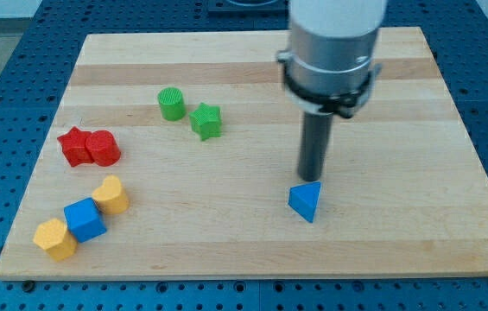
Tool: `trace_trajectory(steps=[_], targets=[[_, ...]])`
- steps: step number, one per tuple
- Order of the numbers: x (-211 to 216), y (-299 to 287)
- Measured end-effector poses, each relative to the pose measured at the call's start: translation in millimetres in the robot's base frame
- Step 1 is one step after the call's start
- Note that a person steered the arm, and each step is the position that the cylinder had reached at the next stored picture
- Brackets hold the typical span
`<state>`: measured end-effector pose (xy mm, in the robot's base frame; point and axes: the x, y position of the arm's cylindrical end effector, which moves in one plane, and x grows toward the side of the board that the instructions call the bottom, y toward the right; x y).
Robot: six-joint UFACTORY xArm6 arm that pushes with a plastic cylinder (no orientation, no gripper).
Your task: Move the blue triangle to the right side of yellow heart
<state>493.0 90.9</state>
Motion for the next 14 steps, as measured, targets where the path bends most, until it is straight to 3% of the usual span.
trace_trajectory(steps=[1,2,4,9,10,11,12,13,14], targets=[[16.1,38.4],[47.4,38.4],[65.1,19.6],[65.1,-101.3],[67.9,-107.2],[108.8,-69.9],[110.0,-4.9],[47.1,10.3],[31.8,5.2]])
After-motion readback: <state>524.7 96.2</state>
